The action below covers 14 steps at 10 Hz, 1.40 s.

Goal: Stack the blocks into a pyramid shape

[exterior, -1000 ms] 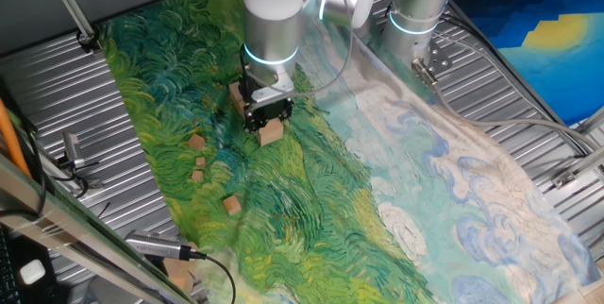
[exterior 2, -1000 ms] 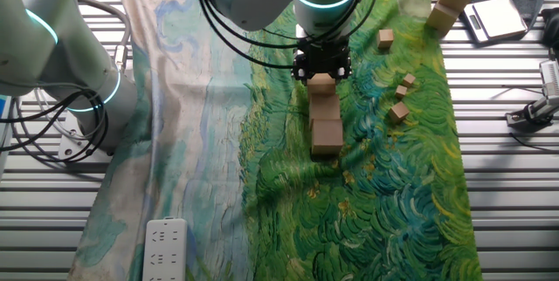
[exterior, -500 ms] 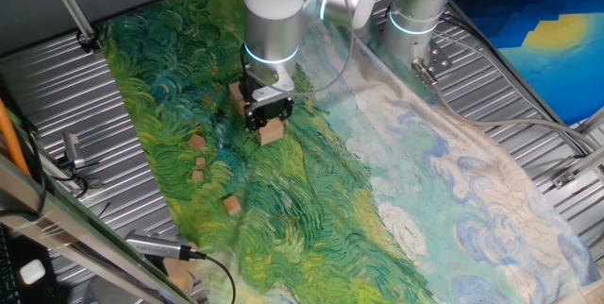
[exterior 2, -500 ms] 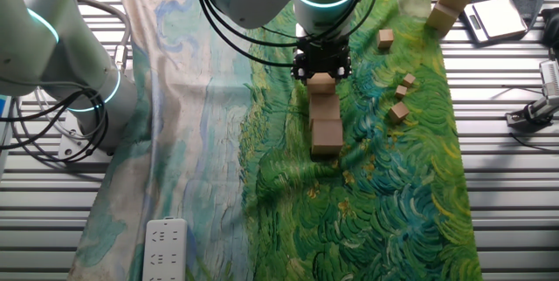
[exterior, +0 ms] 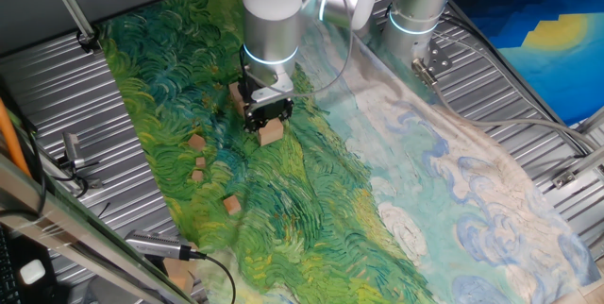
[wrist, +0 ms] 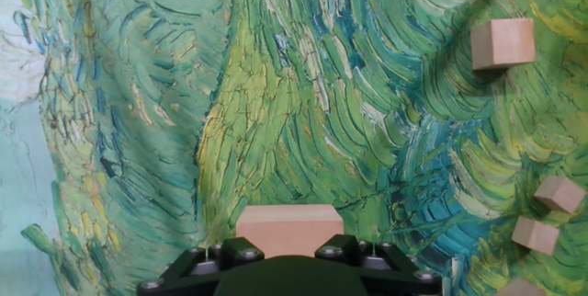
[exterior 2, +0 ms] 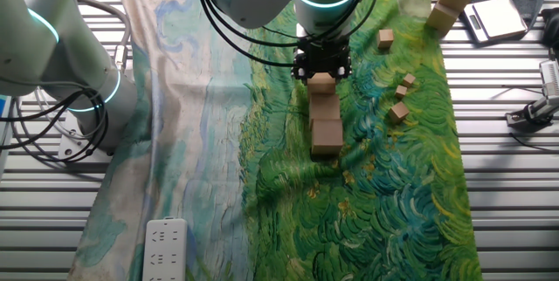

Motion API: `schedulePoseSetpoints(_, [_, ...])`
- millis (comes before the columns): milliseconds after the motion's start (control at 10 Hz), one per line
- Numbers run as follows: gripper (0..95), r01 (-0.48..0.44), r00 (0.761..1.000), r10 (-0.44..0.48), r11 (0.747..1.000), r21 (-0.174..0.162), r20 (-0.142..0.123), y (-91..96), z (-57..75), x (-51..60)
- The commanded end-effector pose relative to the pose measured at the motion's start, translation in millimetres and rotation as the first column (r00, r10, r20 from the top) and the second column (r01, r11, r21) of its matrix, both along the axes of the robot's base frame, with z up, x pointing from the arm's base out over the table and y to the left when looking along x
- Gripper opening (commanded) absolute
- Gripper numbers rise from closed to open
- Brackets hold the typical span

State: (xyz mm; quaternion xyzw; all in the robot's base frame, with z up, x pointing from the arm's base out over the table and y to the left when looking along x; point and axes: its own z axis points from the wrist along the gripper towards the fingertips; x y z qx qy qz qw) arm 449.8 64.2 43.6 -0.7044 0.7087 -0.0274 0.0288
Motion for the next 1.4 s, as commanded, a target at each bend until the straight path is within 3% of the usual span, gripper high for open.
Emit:
schedulePoseSetpoints(100, [0.0,-0.003,1.0,0.003,1.0,0.004,0.002,0.4,-0.6,0.6])
schedulePoseSetpoints(1400, [0.0,-0.001,1.0,0.001,1.0,0.011,0.01,-0.9,-12.0,2.9])
